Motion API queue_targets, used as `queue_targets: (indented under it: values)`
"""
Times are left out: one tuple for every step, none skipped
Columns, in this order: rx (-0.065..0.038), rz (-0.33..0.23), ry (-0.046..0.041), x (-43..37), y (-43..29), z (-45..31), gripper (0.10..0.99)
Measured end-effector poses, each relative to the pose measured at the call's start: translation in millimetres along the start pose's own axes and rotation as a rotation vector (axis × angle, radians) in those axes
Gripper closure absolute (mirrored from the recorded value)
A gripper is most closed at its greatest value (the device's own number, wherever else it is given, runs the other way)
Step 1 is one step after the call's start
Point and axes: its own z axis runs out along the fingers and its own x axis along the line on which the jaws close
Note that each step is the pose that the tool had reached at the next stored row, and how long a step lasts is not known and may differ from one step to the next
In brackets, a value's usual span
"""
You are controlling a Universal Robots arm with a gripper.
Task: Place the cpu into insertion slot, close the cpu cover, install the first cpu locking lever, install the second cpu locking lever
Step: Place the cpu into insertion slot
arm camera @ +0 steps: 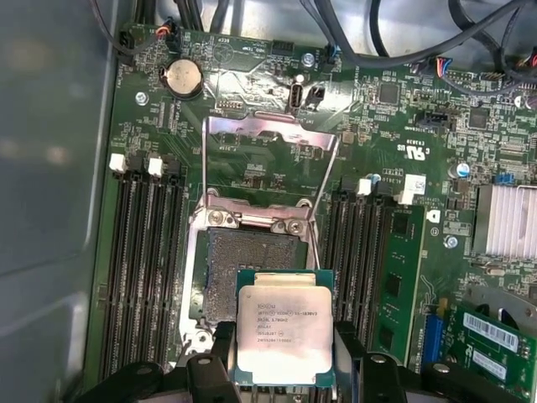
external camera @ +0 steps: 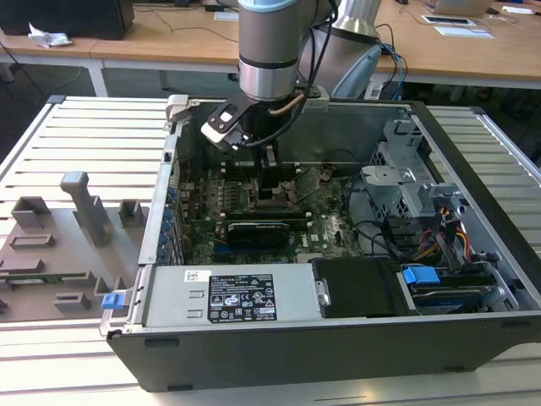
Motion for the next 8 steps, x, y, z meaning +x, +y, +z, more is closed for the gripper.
queue_targets:
  values:
    - [0.000, 0.000, 0.0000, 0.0, 0.0, 0.6, 0.541]
    - [0.000, 0.000, 0.0000, 0.1, 0.0, 1.0, 0.541]
    - [0.000, 0.000, 0.0000, 0.1, -0.1, 1.6, 0.541]
    - [0.000, 0.000, 0.0000, 0.2, 0.0, 2.3, 0.541]
    - [0.000, 0.000, 0.0000, 0.2, 0.0, 2.7, 0.541]
    - [0.000, 0.000, -0.0001, 0.2, -0.1, 3.4, 0.541]
    - [0.000, 0.000, -0.0001, 0.3, -0.1, 4.0, 0.541]
    - [0.000, 0.000, 0.0000, 0.3, -0.1, 4.3, 0.541]
